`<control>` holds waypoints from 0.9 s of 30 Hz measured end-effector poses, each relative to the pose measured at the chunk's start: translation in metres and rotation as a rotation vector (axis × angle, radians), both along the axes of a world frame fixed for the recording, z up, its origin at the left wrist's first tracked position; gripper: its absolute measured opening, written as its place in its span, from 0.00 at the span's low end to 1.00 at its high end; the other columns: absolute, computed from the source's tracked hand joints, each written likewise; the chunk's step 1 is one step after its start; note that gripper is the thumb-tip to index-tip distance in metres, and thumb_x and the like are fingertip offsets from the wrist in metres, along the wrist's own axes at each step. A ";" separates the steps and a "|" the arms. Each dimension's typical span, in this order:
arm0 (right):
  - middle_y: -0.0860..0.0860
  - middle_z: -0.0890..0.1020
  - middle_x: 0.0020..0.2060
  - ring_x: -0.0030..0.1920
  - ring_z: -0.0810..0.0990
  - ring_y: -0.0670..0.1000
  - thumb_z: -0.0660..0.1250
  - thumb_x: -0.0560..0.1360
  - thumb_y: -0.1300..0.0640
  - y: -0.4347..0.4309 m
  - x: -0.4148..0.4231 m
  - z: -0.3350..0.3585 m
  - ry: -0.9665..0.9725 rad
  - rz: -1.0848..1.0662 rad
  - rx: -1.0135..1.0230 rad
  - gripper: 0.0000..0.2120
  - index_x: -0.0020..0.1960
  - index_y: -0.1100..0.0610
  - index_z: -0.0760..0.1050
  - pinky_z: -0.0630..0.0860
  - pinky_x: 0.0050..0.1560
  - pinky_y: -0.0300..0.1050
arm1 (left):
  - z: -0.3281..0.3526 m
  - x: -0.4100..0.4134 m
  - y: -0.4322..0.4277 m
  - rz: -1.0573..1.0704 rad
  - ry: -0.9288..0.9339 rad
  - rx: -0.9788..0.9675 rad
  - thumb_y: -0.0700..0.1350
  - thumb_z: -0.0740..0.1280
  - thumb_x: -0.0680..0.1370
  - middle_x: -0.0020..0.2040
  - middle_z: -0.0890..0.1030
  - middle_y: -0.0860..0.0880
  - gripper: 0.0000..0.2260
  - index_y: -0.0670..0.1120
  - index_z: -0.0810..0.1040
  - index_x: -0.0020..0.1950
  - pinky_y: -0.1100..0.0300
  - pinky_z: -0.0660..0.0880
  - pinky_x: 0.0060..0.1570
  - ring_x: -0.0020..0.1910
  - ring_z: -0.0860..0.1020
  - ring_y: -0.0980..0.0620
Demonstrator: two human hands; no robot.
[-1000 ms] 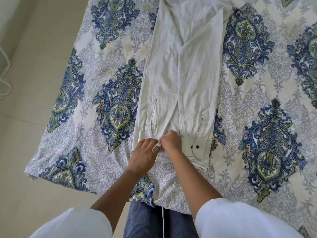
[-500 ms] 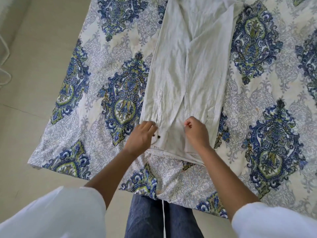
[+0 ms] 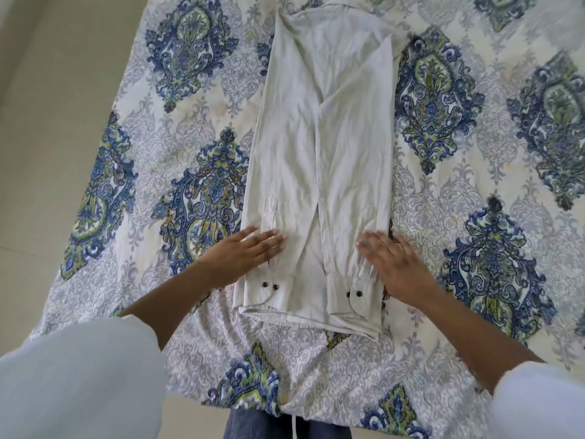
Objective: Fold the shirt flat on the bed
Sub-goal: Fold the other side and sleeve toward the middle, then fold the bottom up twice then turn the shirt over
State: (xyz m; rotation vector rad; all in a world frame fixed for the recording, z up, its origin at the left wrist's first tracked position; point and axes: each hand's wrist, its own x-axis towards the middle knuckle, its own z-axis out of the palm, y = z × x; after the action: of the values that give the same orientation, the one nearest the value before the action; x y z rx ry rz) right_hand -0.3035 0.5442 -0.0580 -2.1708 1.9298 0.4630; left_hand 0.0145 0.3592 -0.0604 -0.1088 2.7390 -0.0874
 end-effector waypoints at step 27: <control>0.49 0.72 0.68 0.68 0.69 0.50 0.54 0.73 0.73 -0.056 -0.017 0.017 -0.689 -0.428 0.352 0.30 0.69 0.51 0.69 0.62 0.67 0.39 | 0.021 -0.066 -0.050 0.817 -0.054 0.812 0.38 0.60 0.79 0.58 0.78 0.44 0.14 0.42 0.74 0.65 0.61 0.75 0.56 0.59 0.75 0.45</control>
State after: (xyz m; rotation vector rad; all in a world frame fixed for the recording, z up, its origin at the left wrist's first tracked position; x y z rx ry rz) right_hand -0.3207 0.4886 -0.0413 -1.3841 1.6751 -0.0310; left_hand -0.0517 0.3093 -0.0396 -0.9246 2.2494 1.1777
